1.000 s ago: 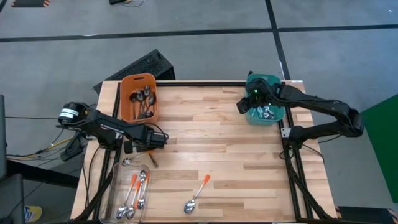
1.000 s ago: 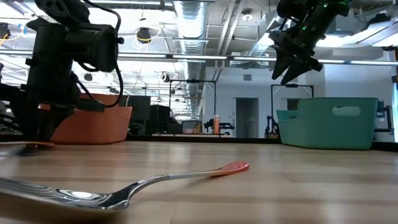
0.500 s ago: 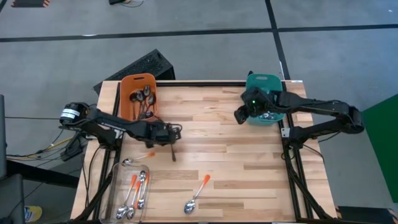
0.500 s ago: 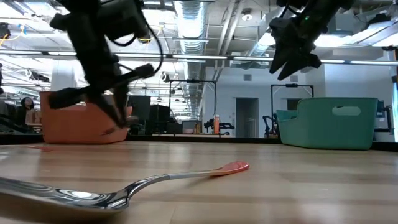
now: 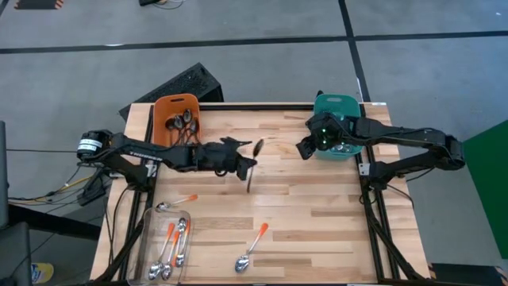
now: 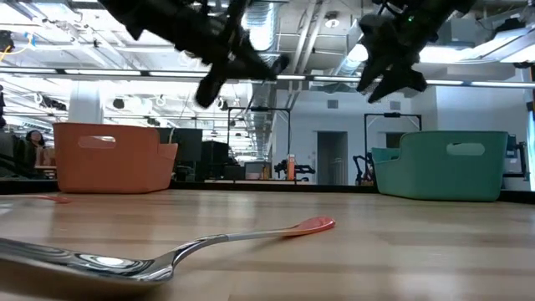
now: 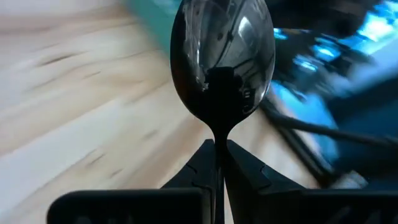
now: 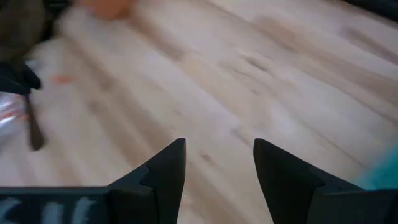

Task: Sort silverware by color (type)
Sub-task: Put the black spoon into the orange bin

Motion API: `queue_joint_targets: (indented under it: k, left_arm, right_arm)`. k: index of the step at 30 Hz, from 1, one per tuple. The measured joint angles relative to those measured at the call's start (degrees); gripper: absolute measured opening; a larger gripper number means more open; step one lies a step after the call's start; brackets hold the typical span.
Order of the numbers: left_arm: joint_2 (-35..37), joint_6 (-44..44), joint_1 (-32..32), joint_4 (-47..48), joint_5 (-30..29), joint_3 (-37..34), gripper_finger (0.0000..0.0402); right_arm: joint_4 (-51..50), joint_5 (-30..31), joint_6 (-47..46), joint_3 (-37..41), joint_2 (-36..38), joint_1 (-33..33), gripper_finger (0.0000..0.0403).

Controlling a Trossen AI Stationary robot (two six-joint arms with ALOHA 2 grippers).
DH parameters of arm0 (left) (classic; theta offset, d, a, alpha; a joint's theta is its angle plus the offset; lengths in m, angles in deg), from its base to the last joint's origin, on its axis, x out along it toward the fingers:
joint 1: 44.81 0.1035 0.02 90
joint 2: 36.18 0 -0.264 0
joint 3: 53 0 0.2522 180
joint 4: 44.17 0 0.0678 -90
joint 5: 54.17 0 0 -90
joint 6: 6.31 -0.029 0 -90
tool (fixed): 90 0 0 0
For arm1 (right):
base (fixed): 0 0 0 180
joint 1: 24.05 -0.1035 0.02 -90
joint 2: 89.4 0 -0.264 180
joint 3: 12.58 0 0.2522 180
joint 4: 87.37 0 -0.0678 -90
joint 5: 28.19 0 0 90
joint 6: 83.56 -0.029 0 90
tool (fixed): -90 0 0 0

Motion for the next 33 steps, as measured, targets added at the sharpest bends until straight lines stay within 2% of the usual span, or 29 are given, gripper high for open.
queue_joint_targets:
  k: [4, 6, 15, 18, 20, 23, 27, 33]
  left_arm:
    - [0.0, -7.8, 1.9, -7.2, 10.3, 0.0, 0.0007]
    - [0.0, -9.3, 2.8, -8.9, 14.2, 0.0, 0.0007]
    - [0.0, -9.4, 5.0, -23.9, 30.8, 0.0, 0.0007]
    - [0.0, -9.2, 5.1, -28.0, 34.5, 0.0, 0.0007]
    - [0.0, -9.3, 5.6, -28.6, 33.9, 0.0, 0.0007]
    - [0.7, -5.8, 7.4, -23.9, 28.3, 0.0, 0.0007]
    - [5.5, -4.4, 11.4, -6.9, 22.2, 0.0, 0.0005]
    - [18.1, -5.6, 18.9, 22.2, 10.1, 0.0, 0.0004]
  right_arm:
    - [7.5, -9.5, 4.8, 0.0, 0.1, -0.4, 0.0212]
    - [13.1, -12.2, 6.5, 0.0, 0.1, -1.0, 0.0212]
    - [35.8, -13.7, 11.5, -0.1, -2.3, -4.2, 0.0212]
    - [42.3, -14.9, 13.7, 0.1, -3.9, -5.0, 0.0212]
    - [45.7, -16.9, 14.2, 0.0, -5.0, -5.6, 0.0212]
    - [46.9, -17.3, 13.3, 0.0, -6.6, -5.7, 0.0212]
    - [43.4, -16.8, 9.6, 0.0, -7.2, -5.2, 0.0212]
    - [34.6, -15.9, 9.1, 0.0, -6.9, -3.6, 0.0212]
